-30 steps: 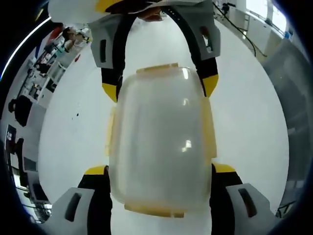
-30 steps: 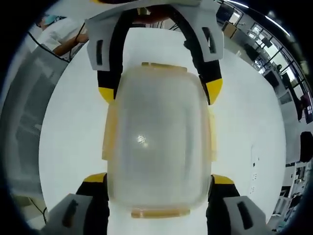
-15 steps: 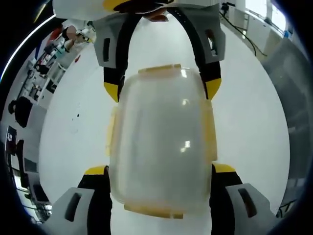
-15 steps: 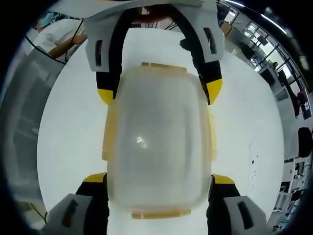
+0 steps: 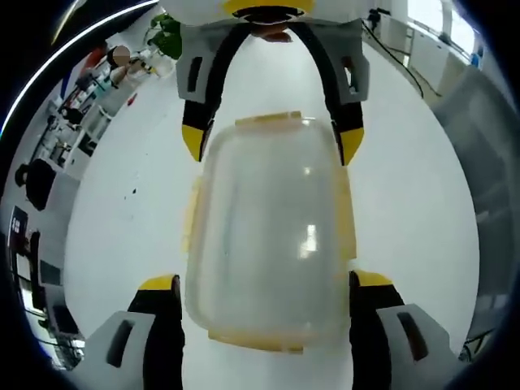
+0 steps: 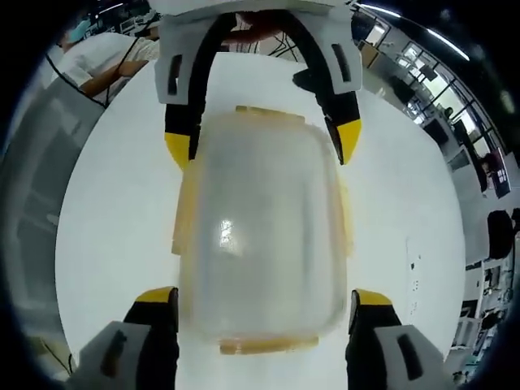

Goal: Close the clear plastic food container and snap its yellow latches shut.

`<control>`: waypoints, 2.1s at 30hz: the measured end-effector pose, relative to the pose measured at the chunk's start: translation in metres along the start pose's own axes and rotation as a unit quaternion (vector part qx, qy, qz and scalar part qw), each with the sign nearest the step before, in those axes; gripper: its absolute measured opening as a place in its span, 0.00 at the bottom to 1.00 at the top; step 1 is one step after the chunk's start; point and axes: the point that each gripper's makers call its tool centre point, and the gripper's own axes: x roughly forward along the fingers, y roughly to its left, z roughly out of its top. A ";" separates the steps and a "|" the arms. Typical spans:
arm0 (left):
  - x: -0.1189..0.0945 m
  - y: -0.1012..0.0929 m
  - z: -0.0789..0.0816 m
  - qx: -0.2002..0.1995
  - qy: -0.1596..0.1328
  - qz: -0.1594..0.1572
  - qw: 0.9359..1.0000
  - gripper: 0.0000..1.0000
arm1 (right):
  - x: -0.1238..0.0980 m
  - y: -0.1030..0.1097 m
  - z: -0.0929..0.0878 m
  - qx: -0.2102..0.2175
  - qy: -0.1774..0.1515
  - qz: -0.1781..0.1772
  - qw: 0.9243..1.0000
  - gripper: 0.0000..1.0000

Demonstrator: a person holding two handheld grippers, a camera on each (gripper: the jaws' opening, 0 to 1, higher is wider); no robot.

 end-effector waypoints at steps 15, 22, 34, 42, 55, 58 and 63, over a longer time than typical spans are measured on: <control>-0.012 -0.013 0.006 -0.034 -0.011 0.014 0.999 0.86 | -0.021 0.009 -0.003 0.032 -0.029 -0.013 0.999 0.86; -0.024 -0.013 0.011 -0.057 -0.020 0.032 0.998 0.87 | -0.028 0.015 -0.008 0.049 -0.039 -0.020 0.998 0.85; -0.030 -0.025 0.011 -0.074 -0.021 0.044 0.996 0.87 | -0.037 0.032 -0.009 0.076 -0.057 -0.028 0.995 0.85; -0.031 -0.035 0.012 -0.086 -0.026 0.048 0.995 0.87 | -0.046 0.040 -0.014 0.092 -0.070 -0.040 0.992 0.84; -0.047 -0.048 0.012 -0.154 -0.067 0.071 0.983 0.88 | -0.062 0.048 -0.022 0.151 -0.109 -0.062 0.981 0.83; -0.051 -0.051 0.012 -0.167 -0.077 0.079 0.980 0.88 | -0.065 0.050 -0.025 0.165 -0.118 -0.068 0.977 0.83; -0.058 -0.058 0.012 -0.198 -0.099 0.086 0.971 0.88 | -0.070 0.059 -0.030 0.189 -0.136 -0.073 0.970 0.82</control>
